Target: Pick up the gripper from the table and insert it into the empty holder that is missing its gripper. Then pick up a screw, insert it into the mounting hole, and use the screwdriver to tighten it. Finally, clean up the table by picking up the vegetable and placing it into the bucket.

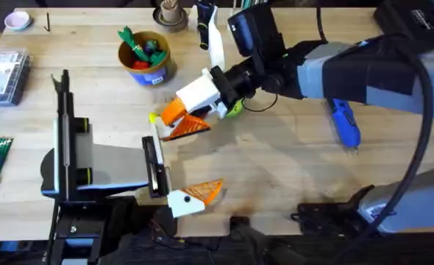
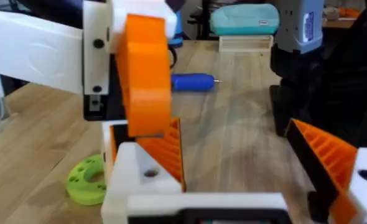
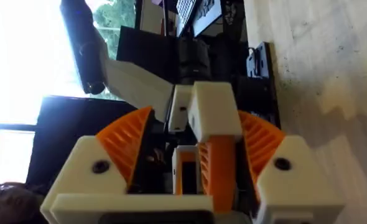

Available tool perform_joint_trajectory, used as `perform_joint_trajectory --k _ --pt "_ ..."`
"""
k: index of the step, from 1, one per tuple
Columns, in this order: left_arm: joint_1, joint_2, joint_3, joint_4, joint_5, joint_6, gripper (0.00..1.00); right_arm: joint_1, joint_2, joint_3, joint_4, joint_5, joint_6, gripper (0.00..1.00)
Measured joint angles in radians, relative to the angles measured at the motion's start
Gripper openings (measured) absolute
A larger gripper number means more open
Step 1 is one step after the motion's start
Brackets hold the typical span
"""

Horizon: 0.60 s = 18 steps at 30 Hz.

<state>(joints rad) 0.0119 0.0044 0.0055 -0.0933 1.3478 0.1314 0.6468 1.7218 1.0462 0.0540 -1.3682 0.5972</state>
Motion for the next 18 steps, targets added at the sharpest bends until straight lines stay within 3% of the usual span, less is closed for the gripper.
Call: perform_joint_trajectory --k 7,18 --pt "-0.014 0.000 0.000 -0.013 0.068 -0.004 0.993 -0.046 0.000 0.000 0.015 0.044 -0.033 0.785" --pt "-0.014 0.000 0.000 -0.015 0.093 -0.005 0.992 -0.229 0.000 0.000 0.018 0.203 -0.093 0.789"
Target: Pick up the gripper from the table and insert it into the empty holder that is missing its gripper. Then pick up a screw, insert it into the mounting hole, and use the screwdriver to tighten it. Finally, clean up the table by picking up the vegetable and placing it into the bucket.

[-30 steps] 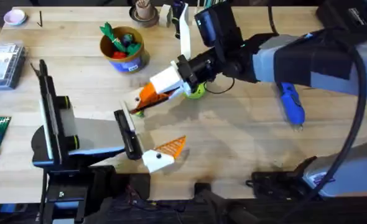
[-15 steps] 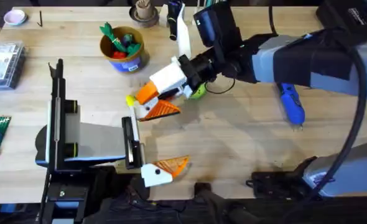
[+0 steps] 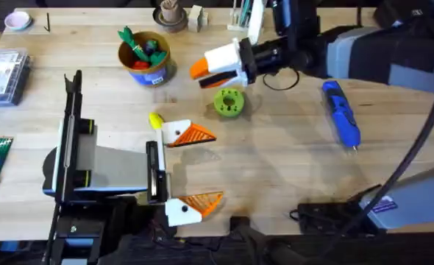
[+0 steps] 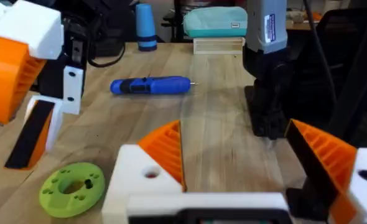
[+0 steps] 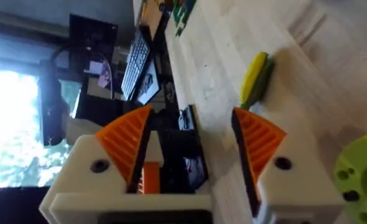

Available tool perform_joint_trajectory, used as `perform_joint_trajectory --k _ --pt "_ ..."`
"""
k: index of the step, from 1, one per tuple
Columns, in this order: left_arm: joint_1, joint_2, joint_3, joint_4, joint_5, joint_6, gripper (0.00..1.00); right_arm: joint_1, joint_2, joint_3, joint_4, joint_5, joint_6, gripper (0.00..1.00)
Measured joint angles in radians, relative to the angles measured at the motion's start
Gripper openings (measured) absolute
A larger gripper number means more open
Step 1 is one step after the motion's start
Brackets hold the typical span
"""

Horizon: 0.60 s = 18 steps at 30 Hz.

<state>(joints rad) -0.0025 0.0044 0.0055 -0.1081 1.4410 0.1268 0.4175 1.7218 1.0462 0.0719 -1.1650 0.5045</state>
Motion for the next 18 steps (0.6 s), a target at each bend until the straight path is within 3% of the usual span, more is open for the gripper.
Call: perform_joint_trajectory --k 4,7,13,18 --pt "0.000 0.000 0.000 0.000 0.003 0.000 0.992 -0.064 -0.001 0.001 -0.024 0.064 -0.029 0.792" --pt "0.000 0.000 0.000 0.000 0.003 0.000 0.992 -0.092 -0.023 0.006 -0.163 0.163 -0.094 0.792" --pt "0.000 0.000 0.000 -0.005 0.003 0.000 0.993 -0.092 -0.149 0.091 -0.524 0.443 -0.307 0.794" --pt "0.000 0.000 0.000 -0.009 0.003 -0.001 0.992 -0.092 -0.236 0.208 -0.728 0.716 -0.464 0.794"
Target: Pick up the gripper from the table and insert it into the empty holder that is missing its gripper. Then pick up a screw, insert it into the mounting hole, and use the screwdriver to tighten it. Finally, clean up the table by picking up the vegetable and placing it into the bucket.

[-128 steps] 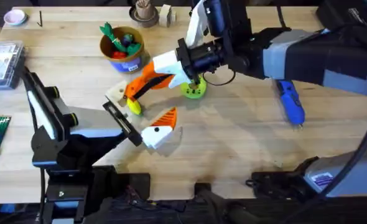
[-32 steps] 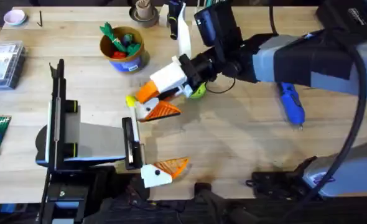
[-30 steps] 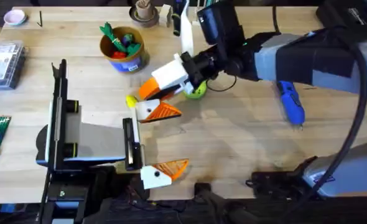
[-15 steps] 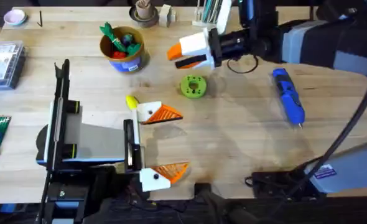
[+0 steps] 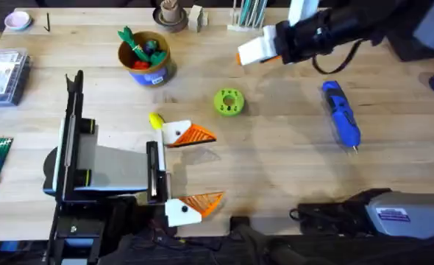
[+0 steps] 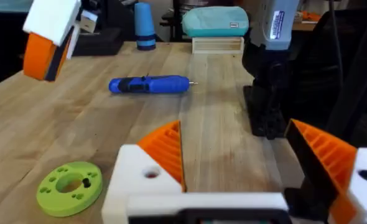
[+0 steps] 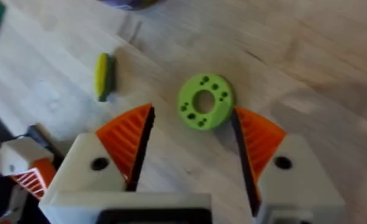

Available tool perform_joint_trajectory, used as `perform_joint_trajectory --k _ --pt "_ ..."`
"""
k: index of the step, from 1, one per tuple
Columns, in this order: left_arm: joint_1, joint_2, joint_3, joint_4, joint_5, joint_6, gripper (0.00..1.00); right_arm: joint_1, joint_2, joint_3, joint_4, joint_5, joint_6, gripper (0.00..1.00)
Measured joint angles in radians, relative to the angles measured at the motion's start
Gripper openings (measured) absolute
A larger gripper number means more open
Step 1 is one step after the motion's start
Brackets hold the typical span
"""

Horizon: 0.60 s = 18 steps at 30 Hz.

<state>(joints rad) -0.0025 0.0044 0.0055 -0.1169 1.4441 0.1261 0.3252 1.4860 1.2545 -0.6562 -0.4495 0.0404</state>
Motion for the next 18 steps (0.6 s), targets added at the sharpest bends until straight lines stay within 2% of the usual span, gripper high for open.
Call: perform_joint_trajectory --k 4,7,18 --pt "0.000 0.000 0.000 0.000 0.000 0.000 0.993 0.000 -0.018 0.023 -0.057 0.175 -0.064 0.795" --pt "0.000 0.000 0.000 0.000 0.000 0.000 0.993 0.000 -0.008 0.023 -0.068 0.256 -0.087 0.794" --pt "0.000 0.000 0.000 0.000 0.000 0.000 0.993 0.000 0.011 0.023 -0.070 0.331 -0.108 0.794"
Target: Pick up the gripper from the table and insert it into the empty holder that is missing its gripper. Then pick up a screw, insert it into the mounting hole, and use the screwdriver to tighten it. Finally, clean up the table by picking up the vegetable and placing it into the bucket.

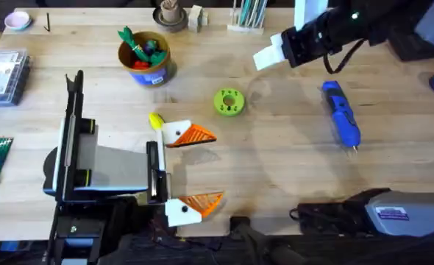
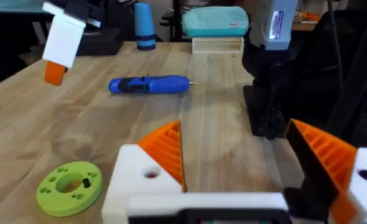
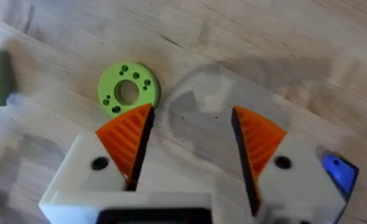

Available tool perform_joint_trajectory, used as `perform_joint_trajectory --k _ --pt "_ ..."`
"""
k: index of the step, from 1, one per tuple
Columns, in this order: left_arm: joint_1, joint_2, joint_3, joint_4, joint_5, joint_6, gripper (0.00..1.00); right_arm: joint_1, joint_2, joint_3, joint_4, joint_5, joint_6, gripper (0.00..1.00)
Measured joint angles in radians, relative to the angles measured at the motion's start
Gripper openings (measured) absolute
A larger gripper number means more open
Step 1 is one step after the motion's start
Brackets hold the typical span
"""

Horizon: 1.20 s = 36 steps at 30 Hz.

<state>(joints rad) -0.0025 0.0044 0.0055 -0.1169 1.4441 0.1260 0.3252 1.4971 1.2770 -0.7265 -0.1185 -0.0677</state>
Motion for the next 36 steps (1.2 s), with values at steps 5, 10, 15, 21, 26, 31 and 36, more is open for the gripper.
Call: perform_joint_trajectory --k 5,10,15,21,26,31,36 --pt "0.000 0.000 0.000 0.000 0.000 -0.001 0.993 0.000 0.006 0.000 -0.004 0.003 -0.002 0.794" --pt "0.000 0.000 0.000 0.000 0.000 -0.002 0.993 0.009 0.011 0.000 -0.004 -0.005 -0.008 0.793" --pt "0.000 0.000 0.000 0.000 0.000 -0.003 0.993 0.072 0.057 0.000 -0.032 -0.009 -0.008 0.794" --pt "0.000 0.000 0.000 0.000 -0.004 -0.003 0.993 0.143 0.082 0.000 -0.032 -0.010 -0.015 0.794" --pt "0.000 0.000 0.000 -0.003 -0.081 -0.042 0.993 0.158 0.082 0.000 -0.037 -0.010 -0.024 0.794" --pt "0.000 0.000 0.000 -0.004 -0.207 -0.096 0.993 0.162 0.082 -0.021 -0.011 -0.010 -0.034 0.793" --pt "0.000 0.000 0.000 0.000 -0.274 -0.113 0.993 0.180 0.087 -0.046 -0.002 -0.025 -0.035 0.794"
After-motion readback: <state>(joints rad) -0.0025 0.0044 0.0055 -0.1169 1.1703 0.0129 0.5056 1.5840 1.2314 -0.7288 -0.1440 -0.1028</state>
